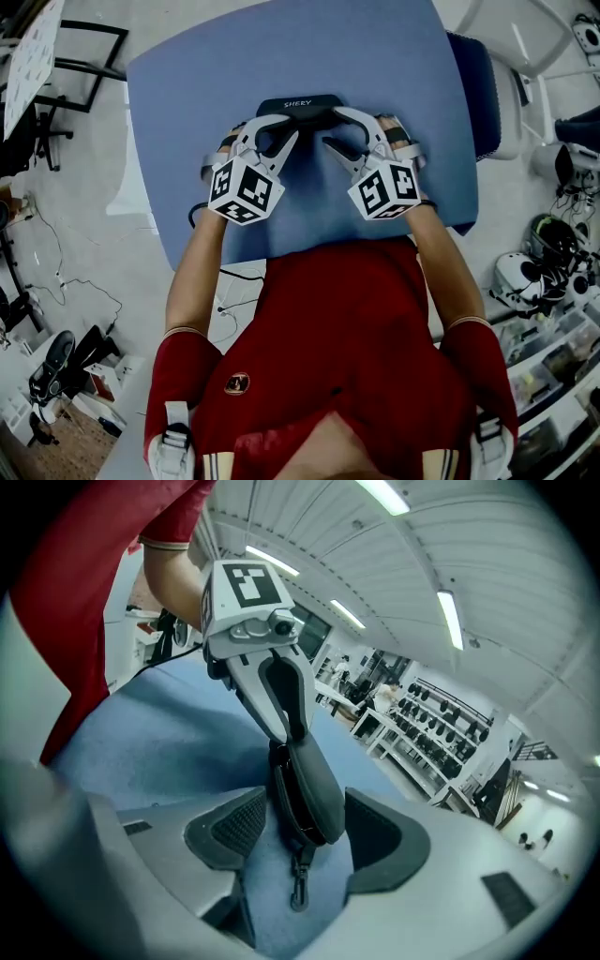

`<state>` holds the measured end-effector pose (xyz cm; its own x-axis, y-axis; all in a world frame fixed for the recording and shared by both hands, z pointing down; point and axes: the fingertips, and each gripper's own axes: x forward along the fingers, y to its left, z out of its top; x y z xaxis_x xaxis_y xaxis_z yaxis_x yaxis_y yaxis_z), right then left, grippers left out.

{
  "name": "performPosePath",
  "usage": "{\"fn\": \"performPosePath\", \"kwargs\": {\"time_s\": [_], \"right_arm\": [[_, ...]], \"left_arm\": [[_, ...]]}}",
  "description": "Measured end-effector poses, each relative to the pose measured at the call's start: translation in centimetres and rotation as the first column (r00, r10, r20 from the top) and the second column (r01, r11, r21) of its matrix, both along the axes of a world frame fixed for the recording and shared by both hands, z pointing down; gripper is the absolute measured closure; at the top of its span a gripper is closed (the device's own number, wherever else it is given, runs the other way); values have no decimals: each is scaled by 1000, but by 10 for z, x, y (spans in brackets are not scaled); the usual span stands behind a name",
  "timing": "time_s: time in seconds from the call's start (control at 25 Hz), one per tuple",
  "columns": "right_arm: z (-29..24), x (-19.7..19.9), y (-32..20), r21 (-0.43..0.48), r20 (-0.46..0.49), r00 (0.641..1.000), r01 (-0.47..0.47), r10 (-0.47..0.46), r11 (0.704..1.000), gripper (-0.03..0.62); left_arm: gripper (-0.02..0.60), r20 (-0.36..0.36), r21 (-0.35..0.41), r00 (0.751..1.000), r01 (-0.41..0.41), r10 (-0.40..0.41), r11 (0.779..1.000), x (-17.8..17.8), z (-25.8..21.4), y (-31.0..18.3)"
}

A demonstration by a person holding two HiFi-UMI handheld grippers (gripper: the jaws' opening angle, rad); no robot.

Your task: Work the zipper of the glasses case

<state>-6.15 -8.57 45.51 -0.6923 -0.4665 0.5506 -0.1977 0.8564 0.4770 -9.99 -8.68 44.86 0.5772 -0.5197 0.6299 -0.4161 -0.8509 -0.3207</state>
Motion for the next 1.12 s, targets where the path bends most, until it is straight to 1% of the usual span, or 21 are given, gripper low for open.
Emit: {"fn": "performPosePath", "kwargs": {"time_s": [0.16,0.32,0.44,0.64,0.8,0.88,0.96,1.04,1.12], "right_arm": [[13,-3,-5,49,-108,993,48,-42,998,321],[21,-8,-12,110,-193,978,98,-75,989,318],[25,-9,-13,143,-235,967,131,-95,981,318],[25,-10,-10,169,-249,963,146,-101,975,346],[24,-8,-7,174,-249,963,154,-108,973,355],[24,-8,-6,173,-247,962,159,-113,972,364],[24,-9,-6,172,-244,963,162,-118,972,372],[25,-10,-6,173,-242,963,166,-122,971,375],[25,-10,-6,173,-240,962,172,-128,970,376]], "left_arm": [[522,0,-5,1000,1,-1,1000,1,2,4],[522,-2,-12,1000,5,-5,1000,-2,4,6],[522,2,-15,1000,6,-6,1000,-1,6,8],[522,15,-19,1000,7,-7,1000,0,7,11],[522,24,-25,1000,-16,17,1000,4,5,18],[511,23,-16,999,-31,31,999,9,2,21],[485,31,-1,999,-41,41,999,11,1,21],[459,61,12,997,-50,49,999,10,2,18],[436,124,20,990,-64,61,998,8,6,15]]}}
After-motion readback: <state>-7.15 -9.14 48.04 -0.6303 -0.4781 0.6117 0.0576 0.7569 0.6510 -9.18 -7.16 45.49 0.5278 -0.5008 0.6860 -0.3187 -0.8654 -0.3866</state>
